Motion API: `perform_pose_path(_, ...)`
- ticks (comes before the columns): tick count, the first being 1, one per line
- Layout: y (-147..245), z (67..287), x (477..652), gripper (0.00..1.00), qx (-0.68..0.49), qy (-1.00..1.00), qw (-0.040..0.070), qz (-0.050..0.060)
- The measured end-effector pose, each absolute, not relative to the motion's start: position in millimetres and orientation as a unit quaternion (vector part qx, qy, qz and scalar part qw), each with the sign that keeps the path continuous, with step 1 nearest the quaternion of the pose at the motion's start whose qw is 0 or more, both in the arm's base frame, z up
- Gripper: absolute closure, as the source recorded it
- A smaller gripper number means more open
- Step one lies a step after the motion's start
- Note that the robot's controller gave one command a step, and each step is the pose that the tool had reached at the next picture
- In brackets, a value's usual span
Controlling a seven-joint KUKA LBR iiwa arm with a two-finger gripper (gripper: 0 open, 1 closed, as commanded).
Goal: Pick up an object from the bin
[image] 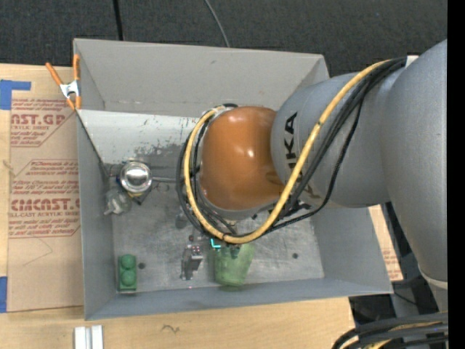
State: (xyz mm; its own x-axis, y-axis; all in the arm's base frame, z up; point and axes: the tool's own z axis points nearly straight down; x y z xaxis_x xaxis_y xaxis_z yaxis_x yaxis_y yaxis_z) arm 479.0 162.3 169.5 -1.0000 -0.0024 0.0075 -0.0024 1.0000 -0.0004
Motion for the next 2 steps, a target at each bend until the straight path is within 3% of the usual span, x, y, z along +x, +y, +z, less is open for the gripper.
perform_pose_path(1,83.9,80.0,508.2,0.00,0.020,-1.000,0.003,0.002)
perform_pose_path(2,3.8,104.1,485.1,0.00,0.071,-0.997,0.001,0.002)
